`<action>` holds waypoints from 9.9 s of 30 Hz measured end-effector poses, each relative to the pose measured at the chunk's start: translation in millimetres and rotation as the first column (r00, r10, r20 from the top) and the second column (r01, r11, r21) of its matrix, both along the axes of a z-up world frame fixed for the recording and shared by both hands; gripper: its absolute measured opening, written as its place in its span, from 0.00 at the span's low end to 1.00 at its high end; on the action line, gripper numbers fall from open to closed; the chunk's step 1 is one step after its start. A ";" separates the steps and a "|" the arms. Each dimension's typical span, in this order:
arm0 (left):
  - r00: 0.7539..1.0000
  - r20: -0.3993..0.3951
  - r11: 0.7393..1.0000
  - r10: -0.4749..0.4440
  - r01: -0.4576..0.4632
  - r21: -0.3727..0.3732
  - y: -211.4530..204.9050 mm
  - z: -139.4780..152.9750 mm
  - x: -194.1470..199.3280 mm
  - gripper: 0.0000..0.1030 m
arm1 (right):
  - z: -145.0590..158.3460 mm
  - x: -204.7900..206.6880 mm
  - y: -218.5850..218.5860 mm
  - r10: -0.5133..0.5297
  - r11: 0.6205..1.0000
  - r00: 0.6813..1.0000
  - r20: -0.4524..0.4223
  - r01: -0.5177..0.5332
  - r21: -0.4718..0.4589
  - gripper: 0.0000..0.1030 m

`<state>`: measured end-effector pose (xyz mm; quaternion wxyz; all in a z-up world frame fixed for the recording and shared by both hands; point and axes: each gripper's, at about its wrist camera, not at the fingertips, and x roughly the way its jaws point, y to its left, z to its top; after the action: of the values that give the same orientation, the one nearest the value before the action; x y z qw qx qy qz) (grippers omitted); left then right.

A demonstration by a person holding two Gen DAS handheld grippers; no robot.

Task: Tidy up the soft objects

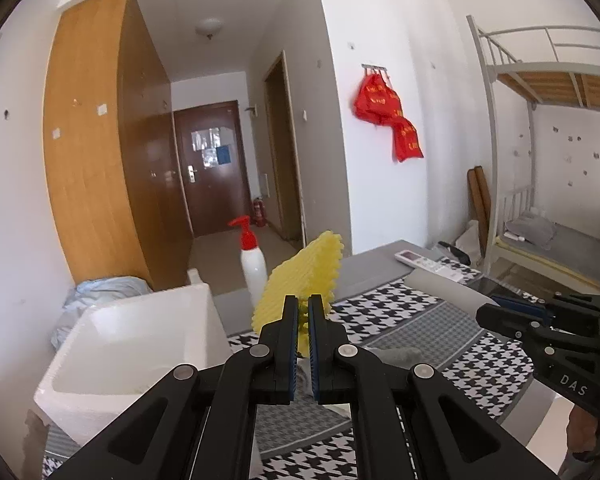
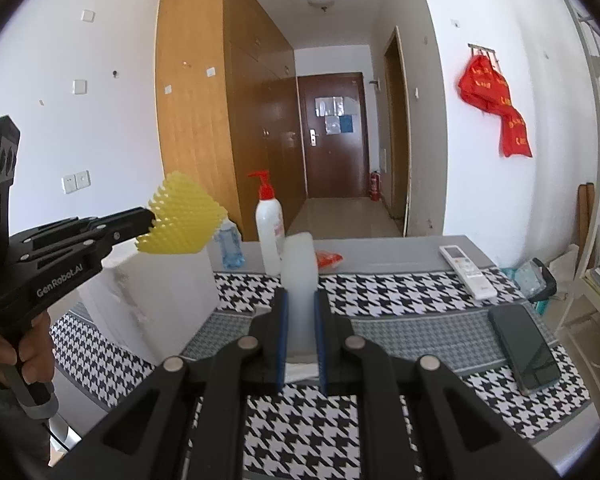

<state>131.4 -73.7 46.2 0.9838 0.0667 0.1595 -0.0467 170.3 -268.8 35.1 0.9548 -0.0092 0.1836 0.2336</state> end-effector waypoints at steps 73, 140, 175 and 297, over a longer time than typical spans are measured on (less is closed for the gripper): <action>0.949 -0.125 0.951 0.291 -0.301 -0.075 122.9 -6.0 32.0 0.68 | 32.9 19.1 141.4 0.203 0.978 0.978 0.040 -0.201 -0.051 0.15; 0.891 -0.003 0.882 0.455 -0.451 -0.135 209.2 1.5 -36.3 0.99 | 23.1 32.6 246.0 0.281 0.952 0.959 -0.040 -0.283 -0.116 0.73; 0.926 0.026 0.922 0.377 -0.373 -0.109 153.1 15.1 -64.8 0.99 | 35.9 -9.5 177.0 0.204 0.978 0.978 0.045 -0.202 -0.053 0.84; 0.926 -0.372 0.997 -0.058 0.037 -0.062 -50.8 -108.5 71.3 0.96 | -69.3 75.7 -16.8 -0.079 0.993 0.978 -0.192 0.061 -0.100 0.84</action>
<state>202.7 -124.5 -62.3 0.9355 0.0340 0.3410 -0.0865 246.1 -285.6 -34.2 0.9383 -0.0244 0.2874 0.1910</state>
